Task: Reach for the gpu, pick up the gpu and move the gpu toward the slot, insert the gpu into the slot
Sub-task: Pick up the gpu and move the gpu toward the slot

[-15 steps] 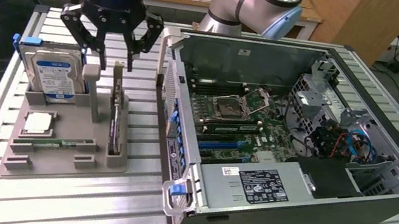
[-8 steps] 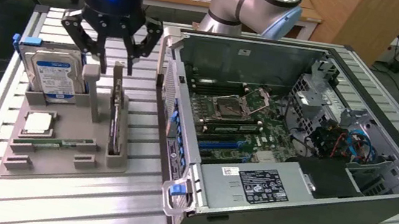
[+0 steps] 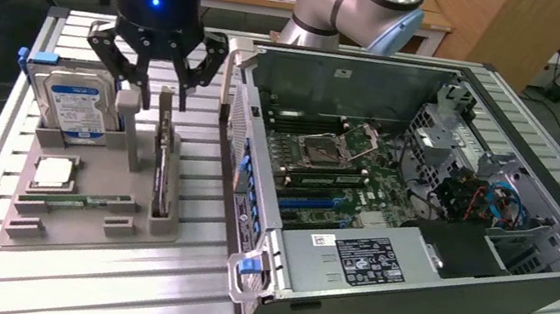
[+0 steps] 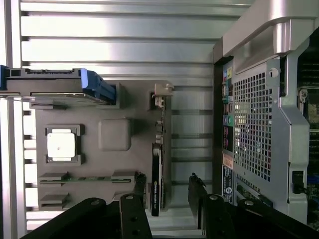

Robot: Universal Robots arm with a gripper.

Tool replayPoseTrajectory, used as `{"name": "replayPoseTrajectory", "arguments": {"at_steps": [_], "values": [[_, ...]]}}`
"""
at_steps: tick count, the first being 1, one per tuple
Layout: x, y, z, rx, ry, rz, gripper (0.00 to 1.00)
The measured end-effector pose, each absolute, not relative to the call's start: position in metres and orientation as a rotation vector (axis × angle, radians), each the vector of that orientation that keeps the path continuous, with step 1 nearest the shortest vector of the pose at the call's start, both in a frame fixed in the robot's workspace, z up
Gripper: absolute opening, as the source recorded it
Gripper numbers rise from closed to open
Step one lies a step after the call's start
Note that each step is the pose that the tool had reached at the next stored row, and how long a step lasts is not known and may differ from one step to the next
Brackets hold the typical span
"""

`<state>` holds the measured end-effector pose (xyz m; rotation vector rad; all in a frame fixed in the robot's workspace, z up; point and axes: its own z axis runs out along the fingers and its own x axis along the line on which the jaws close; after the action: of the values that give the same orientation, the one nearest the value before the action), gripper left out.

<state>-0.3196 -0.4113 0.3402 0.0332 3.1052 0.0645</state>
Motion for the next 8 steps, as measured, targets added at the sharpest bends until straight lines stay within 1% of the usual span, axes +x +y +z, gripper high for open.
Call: {"name": "replayPoseTrajectory", "arguments": {"at_steps": [8], "values": [[-0.3196,-0.4208,0.3296,0.028,3.105,0.064,0.47]]}}
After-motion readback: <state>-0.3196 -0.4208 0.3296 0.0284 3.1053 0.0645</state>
